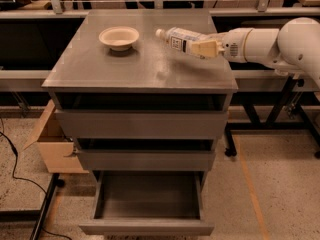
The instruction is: Place blue plastic bottle into bottom drawer
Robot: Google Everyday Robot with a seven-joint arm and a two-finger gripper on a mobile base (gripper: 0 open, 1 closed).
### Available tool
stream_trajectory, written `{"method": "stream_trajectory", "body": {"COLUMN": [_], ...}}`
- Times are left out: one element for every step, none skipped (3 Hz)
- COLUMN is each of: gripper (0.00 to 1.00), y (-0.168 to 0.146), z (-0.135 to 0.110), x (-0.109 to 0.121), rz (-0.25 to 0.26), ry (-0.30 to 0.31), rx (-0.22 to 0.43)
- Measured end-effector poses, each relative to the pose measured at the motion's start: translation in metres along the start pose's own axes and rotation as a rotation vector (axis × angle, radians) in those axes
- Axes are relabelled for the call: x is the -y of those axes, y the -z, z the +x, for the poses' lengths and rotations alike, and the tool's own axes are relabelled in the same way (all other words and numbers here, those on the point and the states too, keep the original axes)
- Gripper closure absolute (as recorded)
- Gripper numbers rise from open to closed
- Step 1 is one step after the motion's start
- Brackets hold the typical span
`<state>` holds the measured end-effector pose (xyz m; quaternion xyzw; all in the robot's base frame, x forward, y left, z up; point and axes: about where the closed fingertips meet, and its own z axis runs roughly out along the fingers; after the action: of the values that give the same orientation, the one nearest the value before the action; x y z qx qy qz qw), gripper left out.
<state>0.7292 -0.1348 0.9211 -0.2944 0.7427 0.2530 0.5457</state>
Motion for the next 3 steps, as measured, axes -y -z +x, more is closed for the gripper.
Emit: {"method": "stream_trajectory", "body": {"gripper": [1.0, 1.0, 1.0], "y": [-0.003, -0.004, -0.004], "z": [0.003, 0.003, 0.006], "x": [-0.008, -0.007, -0.05], "rz": [-0.026, -0.024, -0.129], "ry": [0.015, 0.013, 0.056], "rx": [-0.015, -0.013, -0.024]}}
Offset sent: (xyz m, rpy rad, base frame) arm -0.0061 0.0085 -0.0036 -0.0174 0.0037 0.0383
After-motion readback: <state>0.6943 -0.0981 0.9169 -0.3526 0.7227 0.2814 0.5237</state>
